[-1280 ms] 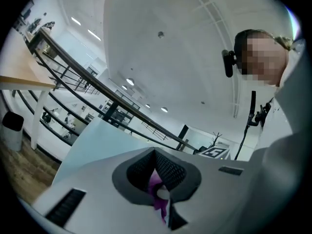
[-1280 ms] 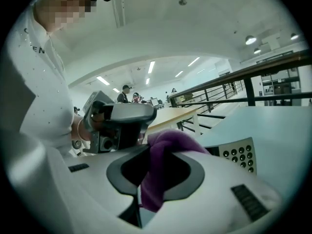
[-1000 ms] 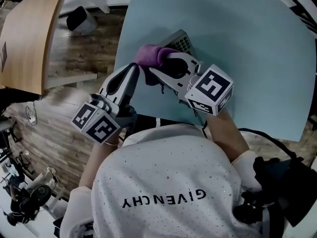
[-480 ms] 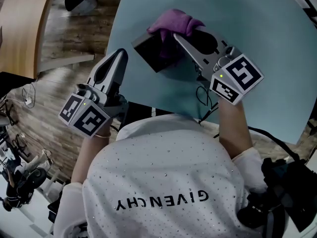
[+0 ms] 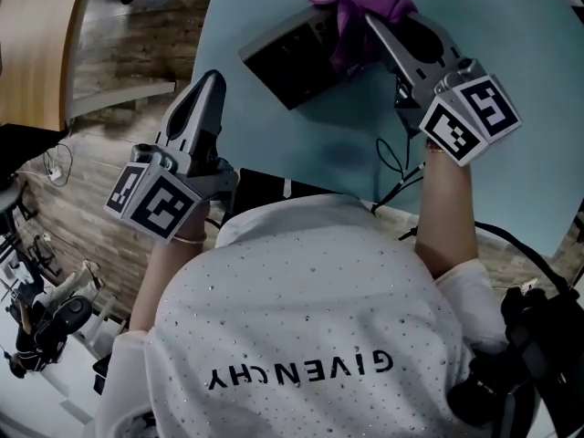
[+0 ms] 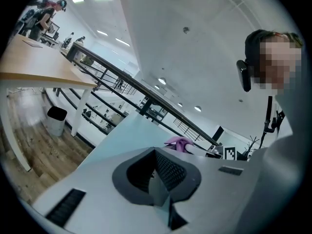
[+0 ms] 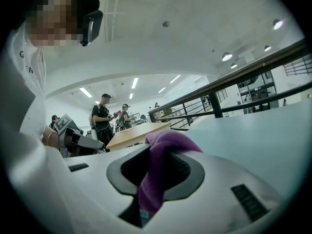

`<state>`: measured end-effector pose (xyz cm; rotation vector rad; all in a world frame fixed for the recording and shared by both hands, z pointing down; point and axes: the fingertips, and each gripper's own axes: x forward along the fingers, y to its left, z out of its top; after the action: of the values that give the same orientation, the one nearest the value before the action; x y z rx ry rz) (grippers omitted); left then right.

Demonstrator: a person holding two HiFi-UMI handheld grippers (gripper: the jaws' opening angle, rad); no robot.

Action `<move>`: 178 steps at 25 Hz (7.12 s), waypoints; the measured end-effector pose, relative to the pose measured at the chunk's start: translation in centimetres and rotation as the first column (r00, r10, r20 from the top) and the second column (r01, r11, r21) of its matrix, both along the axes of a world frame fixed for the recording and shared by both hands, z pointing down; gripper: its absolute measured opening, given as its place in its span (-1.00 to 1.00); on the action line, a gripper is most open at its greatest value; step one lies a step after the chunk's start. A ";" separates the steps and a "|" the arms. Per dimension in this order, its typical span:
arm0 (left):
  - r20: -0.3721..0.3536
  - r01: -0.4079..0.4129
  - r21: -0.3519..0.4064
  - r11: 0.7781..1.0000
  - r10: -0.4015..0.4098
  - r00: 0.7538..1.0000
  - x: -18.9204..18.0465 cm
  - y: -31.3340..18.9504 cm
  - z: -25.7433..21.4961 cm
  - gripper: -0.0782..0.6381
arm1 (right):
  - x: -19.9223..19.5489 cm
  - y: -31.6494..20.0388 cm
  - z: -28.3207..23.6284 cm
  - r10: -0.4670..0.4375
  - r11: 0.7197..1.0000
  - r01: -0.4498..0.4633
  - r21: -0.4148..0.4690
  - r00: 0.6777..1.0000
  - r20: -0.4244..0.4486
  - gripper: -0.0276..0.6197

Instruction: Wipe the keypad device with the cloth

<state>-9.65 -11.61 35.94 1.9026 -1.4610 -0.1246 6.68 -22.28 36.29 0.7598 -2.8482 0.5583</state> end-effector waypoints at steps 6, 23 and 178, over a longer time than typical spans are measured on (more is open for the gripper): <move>0.011 0.018 0.010 1.000 -0.018 1.000 -0.2 -0.1 -0.2 -0.78 | -2.3 3.9 -3.3 -0.219 0.970 0.212 0.118 0.975 0.042 -0.70; 0.035 -0.058 0.015 0.998 0.057 0.998 1.3 -0.1 -0.6 -0.78 | -10.6 12.2 0.8 -0.414 0.910 0.413 -0.015 0.910 -0.029 -0.70; 0.040 0.261 0.038 0.965 -0.262 0.964 3.0 10.7 -0.5 -0.78 | 5.0 4.7 6.2 0.170 0.973 -0.192 -0.131 0.972 -0.160 -0.69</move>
<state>-6.65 -0.87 35.40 1.7388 -1.7463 -0.2314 11.67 -17.56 42.47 0.9969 -2.5867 0.6943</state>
